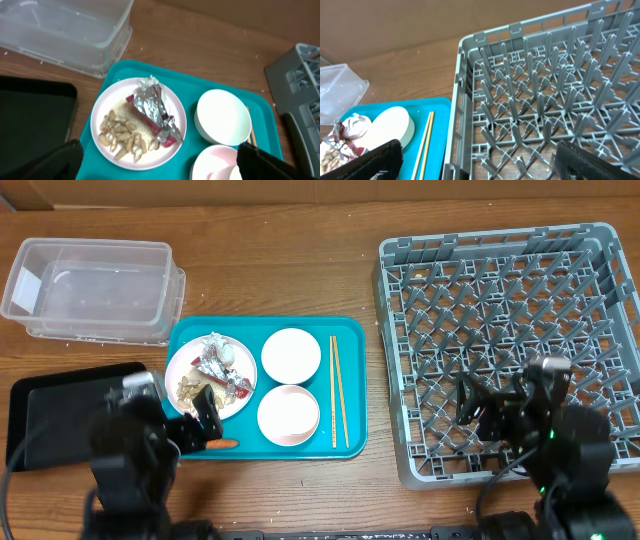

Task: Sort waste into correct bins and load items into the dishwasher
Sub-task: 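Reach the left gripper to the foil wrapper on the pink plate and grasp it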

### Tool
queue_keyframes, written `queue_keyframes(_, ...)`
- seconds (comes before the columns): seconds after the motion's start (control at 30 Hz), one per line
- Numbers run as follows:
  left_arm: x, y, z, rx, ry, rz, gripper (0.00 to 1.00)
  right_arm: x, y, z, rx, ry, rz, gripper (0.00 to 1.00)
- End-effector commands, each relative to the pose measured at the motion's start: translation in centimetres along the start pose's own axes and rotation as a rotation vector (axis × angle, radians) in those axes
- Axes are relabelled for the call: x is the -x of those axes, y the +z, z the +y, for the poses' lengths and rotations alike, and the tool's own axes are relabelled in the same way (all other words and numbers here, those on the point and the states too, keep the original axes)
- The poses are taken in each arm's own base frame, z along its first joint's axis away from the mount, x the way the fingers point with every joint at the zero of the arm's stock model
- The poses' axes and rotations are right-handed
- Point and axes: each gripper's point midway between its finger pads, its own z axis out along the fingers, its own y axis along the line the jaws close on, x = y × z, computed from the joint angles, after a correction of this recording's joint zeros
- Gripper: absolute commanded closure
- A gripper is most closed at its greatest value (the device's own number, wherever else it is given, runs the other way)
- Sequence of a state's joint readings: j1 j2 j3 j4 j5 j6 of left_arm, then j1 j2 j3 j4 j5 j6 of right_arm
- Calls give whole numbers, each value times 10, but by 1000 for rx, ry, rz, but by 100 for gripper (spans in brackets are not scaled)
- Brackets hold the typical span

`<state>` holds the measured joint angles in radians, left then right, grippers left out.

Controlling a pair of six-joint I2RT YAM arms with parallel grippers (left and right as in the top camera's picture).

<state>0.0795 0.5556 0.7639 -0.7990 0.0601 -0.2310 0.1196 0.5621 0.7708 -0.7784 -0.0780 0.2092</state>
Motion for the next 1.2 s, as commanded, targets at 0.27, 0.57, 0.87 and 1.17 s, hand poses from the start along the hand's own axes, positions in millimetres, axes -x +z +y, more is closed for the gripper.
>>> queue_keyframes(0.27,25,10,-5,66,25,334,0,16,10,5,-72,26,264,0)
queue_keyframes(0.57,-7,58,-6,74,-94,558,0,15,11,-15,-186,12,265,0)
queue_keyframes(0.87,-33,108,4,167,-253,689,0,1,19,-24,-229,11,344,0)
queue_keyframes(1.17,-53,150,-4,127,-272,756,13,-15,38,-31,-258,15,448,0)
